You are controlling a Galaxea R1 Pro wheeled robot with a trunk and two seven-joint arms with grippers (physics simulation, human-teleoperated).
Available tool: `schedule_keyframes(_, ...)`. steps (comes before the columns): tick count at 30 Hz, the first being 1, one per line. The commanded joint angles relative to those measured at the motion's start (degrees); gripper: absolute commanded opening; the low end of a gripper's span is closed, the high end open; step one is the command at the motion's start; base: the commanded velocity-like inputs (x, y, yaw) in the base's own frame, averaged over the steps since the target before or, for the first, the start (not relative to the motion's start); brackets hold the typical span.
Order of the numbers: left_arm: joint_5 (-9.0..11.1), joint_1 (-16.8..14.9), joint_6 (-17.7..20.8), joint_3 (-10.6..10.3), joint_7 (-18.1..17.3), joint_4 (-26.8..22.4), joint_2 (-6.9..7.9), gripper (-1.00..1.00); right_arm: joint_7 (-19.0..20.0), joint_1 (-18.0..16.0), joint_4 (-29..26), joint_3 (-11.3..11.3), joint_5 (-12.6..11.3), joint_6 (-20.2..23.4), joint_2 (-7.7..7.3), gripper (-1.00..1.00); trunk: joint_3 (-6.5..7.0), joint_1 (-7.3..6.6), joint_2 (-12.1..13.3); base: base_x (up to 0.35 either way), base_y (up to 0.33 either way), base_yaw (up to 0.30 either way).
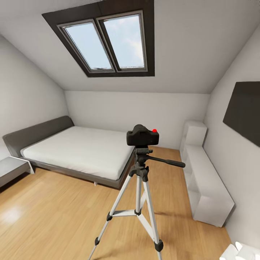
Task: Attach the digital camera to the camera tripod in the bedroom.
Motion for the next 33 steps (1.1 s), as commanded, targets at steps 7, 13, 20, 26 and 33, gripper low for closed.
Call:
schedule_keyframes(7,0.4,0.0,-0.3,-0.5,0.3,-0.1,0.02,1.0,0.1,0.0,0.2,-0.5,0.4,-0.3,-0.05,1.0,0.32,0.02,0.0,0.0,0.0,0.0)
schedule_keyframes(13,0.3,0.0,-0.4,-0.5,0.4,-0.2,0.1,1.0,0.1,0.0,0.2,-0.5,0.4,-0.2,0.0,1.0,0.59,0.02,0.0,0.0,0.0,0.0)
schedule_keyframes(20,0.1,0.0,-0.4,-0.7,0.4,-0.7,0.16,1.0,0.0,0.0,0.2,-0.5,0.3,-0.3,0.37,1.0,0.79,0.02,0.0,0.0,0.0,0.0)
schedule_keyframes(26,0.1,0.0,-0.4,-0.6,0.4,-0.7,0.14,1.0,0.0,-0.1,0.2,-0.5,0.3,-0.3,1.22,1.0,0.88,0.02,0.0,0.0,0.0,0.0)
schedule_keyframes(33,0.1,0.0,-0.4,-0.6,0.4,-0.7,0.13,1.0,0.0,0.0,0.2,-0.6,0.3,0.1,1.73,1.0,0.89,0.02,0.0,0.0,0.0,0.0)
